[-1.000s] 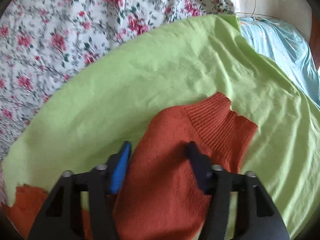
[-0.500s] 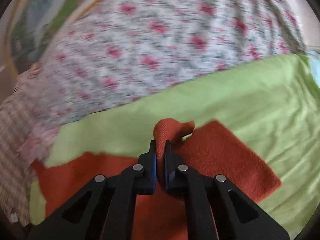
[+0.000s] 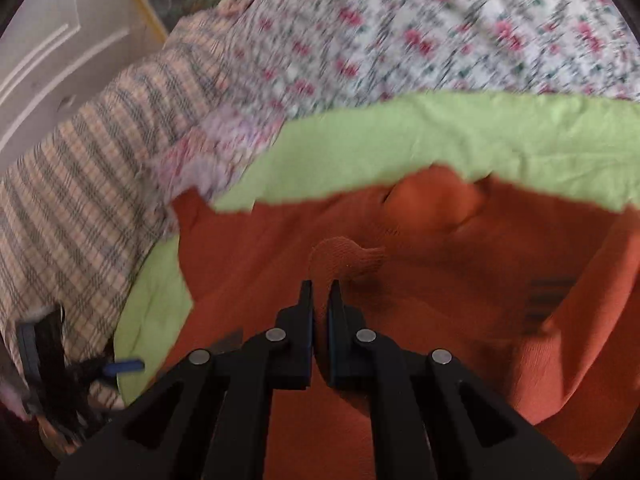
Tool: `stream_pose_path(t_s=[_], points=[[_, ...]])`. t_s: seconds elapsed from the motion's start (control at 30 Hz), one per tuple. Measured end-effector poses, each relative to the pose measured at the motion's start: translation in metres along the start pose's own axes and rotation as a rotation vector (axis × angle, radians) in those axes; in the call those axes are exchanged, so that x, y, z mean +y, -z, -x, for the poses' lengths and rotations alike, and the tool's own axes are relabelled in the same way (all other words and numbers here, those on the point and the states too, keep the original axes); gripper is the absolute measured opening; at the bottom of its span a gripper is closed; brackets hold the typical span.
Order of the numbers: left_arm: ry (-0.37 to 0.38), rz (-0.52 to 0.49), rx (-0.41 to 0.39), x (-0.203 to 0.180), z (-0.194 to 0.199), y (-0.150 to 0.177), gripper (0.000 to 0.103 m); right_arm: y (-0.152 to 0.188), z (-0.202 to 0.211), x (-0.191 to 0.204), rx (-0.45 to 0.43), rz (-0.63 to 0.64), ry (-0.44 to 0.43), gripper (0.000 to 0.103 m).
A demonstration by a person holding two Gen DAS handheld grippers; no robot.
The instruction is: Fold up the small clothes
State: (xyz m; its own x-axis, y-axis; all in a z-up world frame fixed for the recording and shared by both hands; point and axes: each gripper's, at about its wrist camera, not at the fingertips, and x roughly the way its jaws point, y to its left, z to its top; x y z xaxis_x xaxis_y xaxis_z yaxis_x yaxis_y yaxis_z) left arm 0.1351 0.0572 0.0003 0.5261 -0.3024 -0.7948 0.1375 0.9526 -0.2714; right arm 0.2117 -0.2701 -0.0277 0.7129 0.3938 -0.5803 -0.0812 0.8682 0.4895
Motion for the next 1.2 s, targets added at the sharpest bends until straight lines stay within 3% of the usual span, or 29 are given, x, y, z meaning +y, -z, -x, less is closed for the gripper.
stream_pose_path(t_s=[0.17,0.3,0.43,0.6,0.7,0.77,0.83,0.9,1.07,1.2], points=[[0.083,-0.007,0.019,0.0,-0.018,-0.029,0.102,0.029,-0.019,0.01,0.138,0.05,-0.008,0.012],[0.182,-0.018,0.058,-0.016,-0.043,-0.063,0.102,0.046,-0.015,0.011,0.195,0.06,-0.02,0.044],[0.265,-0.06,0.111,-0.043,-0.077,-0.093,0.102,0.057,0.001,0.012,0.187,0.045,-0.038,0.047],[0.265,-0.087,0.214,-0.065,-0.135,-0.106,0.1,0.072,0.041,0.001,0.114,-0.044,0.008,0.047],[0.269,-0.1,0.226,-0.072,-0.157,-0.107,0.089,0.081,0.071,-0.004,0.043,-0.117,0.033,0.047],[0.252,-0.143,0.185,-0.081,-0.162,-0.108,0.063,0.087,0.088,-0.008,0.002,-0.165,0.042,0.047],[0.269,-0.158,0.184,-0.086,-0.164,-0.108,0.002,0.09,0.1,-0.011,-0.031,-0.2,0.064,0.047],[0.282,-0.15,0.146,-0.083,-0.153,-0.106,0.004,0.093,0.111,-0.015,-0.062,-0.221,0.088,0.047],[0.238,-0.134,-0.089,-0.054,-0.082,-0.1,0.004,0.087,0.13,-0.029,-0.115,-0.283,0.159,0.047],[0.227,-0.049,-0.081,-0.004,-0.077,-0.093,0.007,0.086,0.143,-0.038,-0.149,-0.317,0.198,0.047]])
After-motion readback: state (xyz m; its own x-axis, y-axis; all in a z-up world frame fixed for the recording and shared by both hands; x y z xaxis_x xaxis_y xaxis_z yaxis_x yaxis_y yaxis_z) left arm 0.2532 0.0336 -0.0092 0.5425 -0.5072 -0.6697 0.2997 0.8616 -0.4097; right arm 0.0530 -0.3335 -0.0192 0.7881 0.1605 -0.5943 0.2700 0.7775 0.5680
